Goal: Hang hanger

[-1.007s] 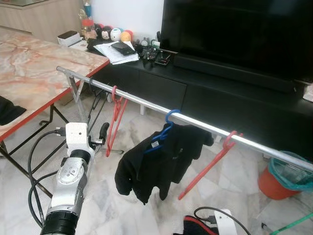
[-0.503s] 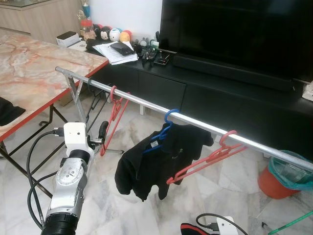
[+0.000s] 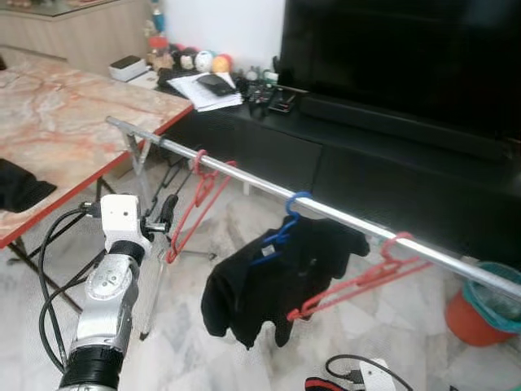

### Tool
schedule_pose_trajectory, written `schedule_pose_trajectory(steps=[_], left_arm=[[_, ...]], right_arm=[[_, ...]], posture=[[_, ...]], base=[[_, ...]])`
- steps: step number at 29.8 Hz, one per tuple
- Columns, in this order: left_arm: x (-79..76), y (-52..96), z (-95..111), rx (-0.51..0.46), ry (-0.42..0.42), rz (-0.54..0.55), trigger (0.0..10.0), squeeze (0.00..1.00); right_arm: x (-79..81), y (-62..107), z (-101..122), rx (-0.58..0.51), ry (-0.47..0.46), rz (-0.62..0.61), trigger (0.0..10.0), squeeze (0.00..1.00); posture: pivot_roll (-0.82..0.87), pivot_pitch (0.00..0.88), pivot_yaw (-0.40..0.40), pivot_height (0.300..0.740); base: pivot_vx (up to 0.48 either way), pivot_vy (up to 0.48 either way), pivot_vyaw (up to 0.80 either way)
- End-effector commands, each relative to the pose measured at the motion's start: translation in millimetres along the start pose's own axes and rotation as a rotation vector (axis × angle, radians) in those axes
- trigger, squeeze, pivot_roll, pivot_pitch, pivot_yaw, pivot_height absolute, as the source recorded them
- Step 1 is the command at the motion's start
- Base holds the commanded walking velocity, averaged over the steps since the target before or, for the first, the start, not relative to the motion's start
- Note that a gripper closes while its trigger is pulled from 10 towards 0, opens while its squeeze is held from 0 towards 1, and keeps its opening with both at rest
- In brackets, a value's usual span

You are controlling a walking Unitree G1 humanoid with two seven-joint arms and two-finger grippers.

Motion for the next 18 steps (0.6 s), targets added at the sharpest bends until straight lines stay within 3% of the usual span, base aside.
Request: schedule_pose_trajectory(steps=[1,8,13,18], left_arm=[[1.4,-1.1,2.9,-0.004,0.005,-0.006,10.0,0.0],[-3.9,2.5,3.5,-0.006,0.006,-0.063,10.0,0.0],[-17.6,16.5,-9.5,0.068,-0.025,-0.258,10.0,0.0],[-17.0,28.0,-19.9,0.128,-0.057,-0.362,10.0,0.0]], right_arm=[[-0.7,-0.1,5.2,-0.011,0.013,0.002,10.0,0.0],[-0.6,-0.1,5.5,-0.01,0.019,0.005,10.0,0.0],[-1.1,-0.1,5.5,-0.008,0.032,0.007,10.0,0.0],[-1.5,-0.2,5.4,-0.006,0.038,0.007,10.0,0.0]], posture=[[0.08,0.0,-0.05,0.74],[0.08,0.0,-0.048,0.74],[0.08,0.0,-0.05,0.74],[0.08,0.0,-0.052,0.74]], base=[[0.319,0.0,0.0],[0.313,0.0,0.0],[0.0,0.0,0.0],[0.0,0.0,0.0]])
Point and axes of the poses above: a point about 5 cm out from each wrist's last joint towards the gripper, its own y axis pointing back from the gripper into the wrist, its own z axis along the axis of the wrist's last joint, x = y × z, the point moved 4 cm from there along -y, pointing out of the wrist towards the gripper, and after that the axes turned 10 degrees about -y, right-handed, at the moved point
